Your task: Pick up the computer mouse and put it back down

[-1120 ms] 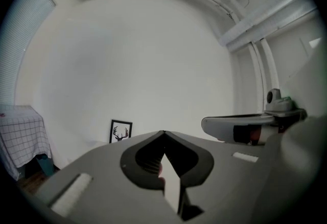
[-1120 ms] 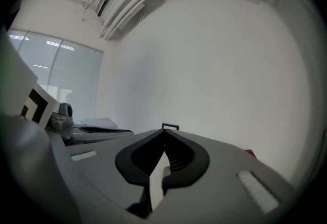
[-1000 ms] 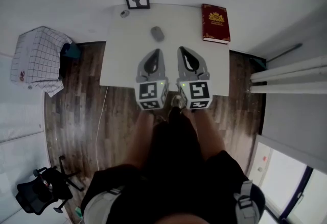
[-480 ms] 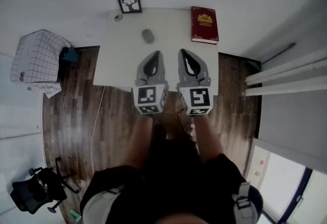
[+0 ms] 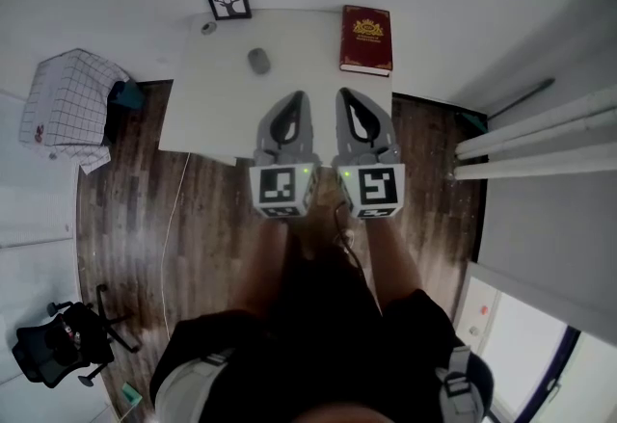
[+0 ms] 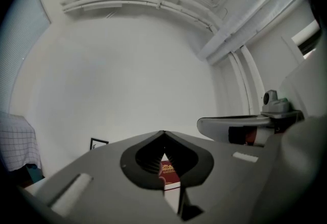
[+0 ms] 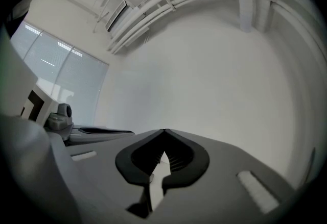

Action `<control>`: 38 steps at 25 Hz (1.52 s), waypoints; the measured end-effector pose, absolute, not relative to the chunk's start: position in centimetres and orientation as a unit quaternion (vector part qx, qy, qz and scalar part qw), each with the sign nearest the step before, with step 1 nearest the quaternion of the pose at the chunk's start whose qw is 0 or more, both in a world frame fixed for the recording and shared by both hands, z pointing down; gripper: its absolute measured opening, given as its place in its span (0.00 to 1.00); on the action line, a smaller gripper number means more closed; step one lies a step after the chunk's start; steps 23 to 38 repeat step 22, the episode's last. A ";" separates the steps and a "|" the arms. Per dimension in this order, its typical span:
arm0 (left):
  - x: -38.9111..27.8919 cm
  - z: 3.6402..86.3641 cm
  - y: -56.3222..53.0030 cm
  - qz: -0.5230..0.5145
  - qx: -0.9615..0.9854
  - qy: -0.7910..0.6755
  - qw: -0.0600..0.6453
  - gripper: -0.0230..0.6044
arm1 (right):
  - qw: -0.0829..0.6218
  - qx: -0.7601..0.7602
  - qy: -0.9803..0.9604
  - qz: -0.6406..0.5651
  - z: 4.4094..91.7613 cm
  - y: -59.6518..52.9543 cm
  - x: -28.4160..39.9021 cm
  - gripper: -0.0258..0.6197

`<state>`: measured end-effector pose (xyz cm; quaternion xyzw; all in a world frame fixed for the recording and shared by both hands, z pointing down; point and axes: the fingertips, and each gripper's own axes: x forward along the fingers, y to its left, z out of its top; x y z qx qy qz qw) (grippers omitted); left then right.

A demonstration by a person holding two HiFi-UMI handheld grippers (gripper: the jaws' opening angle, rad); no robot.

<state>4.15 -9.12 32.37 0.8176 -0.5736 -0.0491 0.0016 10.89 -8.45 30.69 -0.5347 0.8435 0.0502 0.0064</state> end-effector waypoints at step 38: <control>5.8 31.6 -8.3 -0.047 0.823 -0.565 -0.016 0.04 | 0.019 -0.533 0.844 0.052 30.1 -7.8 12.0 0.06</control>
